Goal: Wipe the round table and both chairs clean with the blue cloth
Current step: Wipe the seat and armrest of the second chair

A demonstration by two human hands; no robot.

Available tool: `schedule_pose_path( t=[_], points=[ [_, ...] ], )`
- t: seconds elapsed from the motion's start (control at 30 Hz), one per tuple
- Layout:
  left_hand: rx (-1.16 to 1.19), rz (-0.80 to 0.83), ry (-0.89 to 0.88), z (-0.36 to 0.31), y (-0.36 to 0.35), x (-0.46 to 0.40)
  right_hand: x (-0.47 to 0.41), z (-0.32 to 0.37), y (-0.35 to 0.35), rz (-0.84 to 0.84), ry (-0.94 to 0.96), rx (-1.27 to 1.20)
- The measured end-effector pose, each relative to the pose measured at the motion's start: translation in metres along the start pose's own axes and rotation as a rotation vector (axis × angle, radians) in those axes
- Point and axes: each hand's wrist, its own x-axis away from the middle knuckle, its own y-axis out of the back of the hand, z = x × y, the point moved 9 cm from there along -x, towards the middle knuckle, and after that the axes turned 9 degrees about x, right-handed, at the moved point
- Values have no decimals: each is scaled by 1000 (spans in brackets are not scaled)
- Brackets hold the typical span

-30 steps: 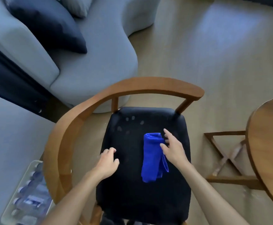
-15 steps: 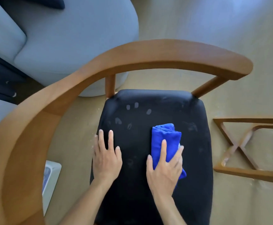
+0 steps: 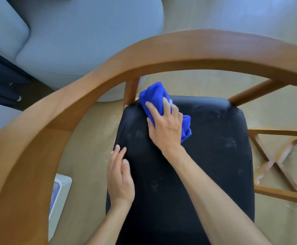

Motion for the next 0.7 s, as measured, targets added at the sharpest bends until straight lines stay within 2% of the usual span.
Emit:
schedule_pose_path(
  t=[0.1,0.17,0.2,0.23,0.27,0.3,0.33,0.37,0.4,0.43,0.47,0.5,0.53,0.6,0.7],
  points=[
    [287,-274,297,5,19,-13,67,12,17,-79,231,-178],
    [376,-367,406,3,26,-20,145,26,28,-46,441,-250],
    [373,-371,429,0,27,-24,183,36,30,38,471,-235],
    [331,-355,434,-3,28,-28,203,45,31,84,377,-267],
    [255,-325,422,-7,30,-31,229,39,23,203,315,-328],
    [167,-288,399,-11,29,-34,237,38,33,69,302,-437],
    [92,-250,368,-15,27,-36,232,34,40,-48,233,-433],
    [28,-211,332,-19,23,-37,235,36,37,54,375,-319],
    [-35,-174,292,-23,18,-38,227,29,30,128,416,-65],
    [-92,-147,255,-27,13,-39,215,24,26,67,620,39],
    [-138,-130,225,-29,9,-39,215,16,17,84,831,-22],
    [-177,-119,206,-31,5,-39,191,-3,17,95,820,-106],
    [-220,-107,196,-31,2,-40,157,-20,18,17,757,-115],
    [-328,-62,132,-35,-7,-39,74,-61,19,-3,451,-120],
    [-507,115,-170,-56,-34,-32,5,-143,23,-49,103,-54]
  ],
)
